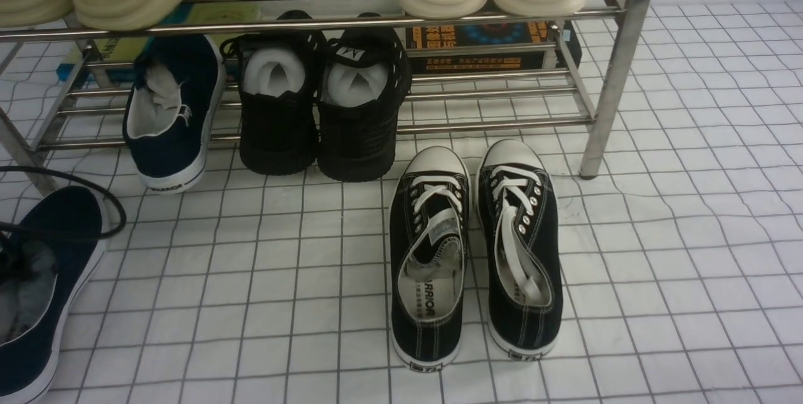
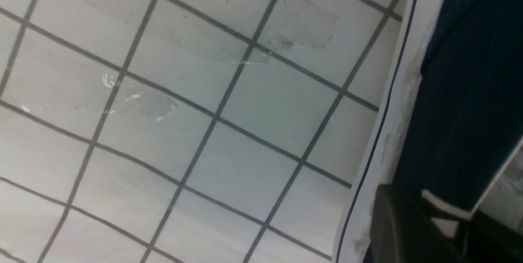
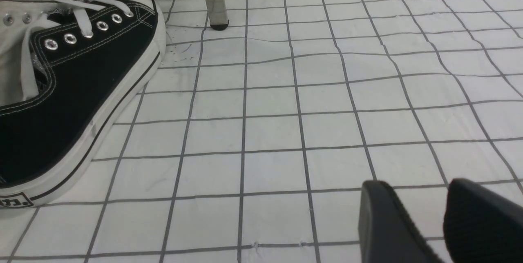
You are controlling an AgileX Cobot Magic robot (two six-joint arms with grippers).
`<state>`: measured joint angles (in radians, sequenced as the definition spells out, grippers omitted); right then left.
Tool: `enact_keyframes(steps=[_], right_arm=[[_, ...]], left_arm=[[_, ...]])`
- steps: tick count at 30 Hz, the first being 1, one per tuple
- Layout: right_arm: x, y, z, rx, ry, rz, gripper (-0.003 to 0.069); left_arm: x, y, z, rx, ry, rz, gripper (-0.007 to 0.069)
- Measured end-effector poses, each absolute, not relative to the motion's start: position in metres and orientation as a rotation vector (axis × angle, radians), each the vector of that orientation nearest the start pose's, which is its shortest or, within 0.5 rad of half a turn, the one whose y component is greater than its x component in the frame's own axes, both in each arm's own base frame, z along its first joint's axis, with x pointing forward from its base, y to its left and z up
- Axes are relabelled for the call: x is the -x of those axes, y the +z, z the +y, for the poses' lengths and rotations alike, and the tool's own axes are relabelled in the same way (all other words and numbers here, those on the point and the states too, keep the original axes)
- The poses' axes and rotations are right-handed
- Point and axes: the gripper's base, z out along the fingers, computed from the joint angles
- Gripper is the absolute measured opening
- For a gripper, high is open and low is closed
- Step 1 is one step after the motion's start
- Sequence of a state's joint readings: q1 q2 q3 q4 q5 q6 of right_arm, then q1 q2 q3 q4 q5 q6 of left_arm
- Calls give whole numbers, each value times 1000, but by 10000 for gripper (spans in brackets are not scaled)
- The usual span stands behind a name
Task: Take the shoes off the shelf with your hand from the white checkered tablecloth.
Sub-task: 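Set the held shoe down on the floor in front of the rack with the left gripper, then grasp the leftmost shoe on the bottom shelf of the shoe rack with the left gripper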
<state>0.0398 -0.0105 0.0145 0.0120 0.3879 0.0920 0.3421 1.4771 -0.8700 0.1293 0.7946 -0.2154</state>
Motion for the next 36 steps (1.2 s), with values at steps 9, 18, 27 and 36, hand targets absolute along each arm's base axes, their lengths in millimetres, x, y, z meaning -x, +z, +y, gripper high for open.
enact_keyframes(steps=[9, 18, 27, 36], right_arm=[[-52, 174, 2, -56, 103, 1876, 239], [-52, 174, 2, -56, 103, 1876, 239], [-52, 174, 2, -56, 103, 1876, 239], [-52, 174, 2, -56, 103, 1876, 239]], left_arm=[[-244, 217, 99, 659, 230, 2833, 206], [-256, 259, 106, 693, 265, 2825, 293], [-259, 275, 85, 703, -78, 2864, 11], [-265, 277, 54, 640, -336, 2881, 1]])
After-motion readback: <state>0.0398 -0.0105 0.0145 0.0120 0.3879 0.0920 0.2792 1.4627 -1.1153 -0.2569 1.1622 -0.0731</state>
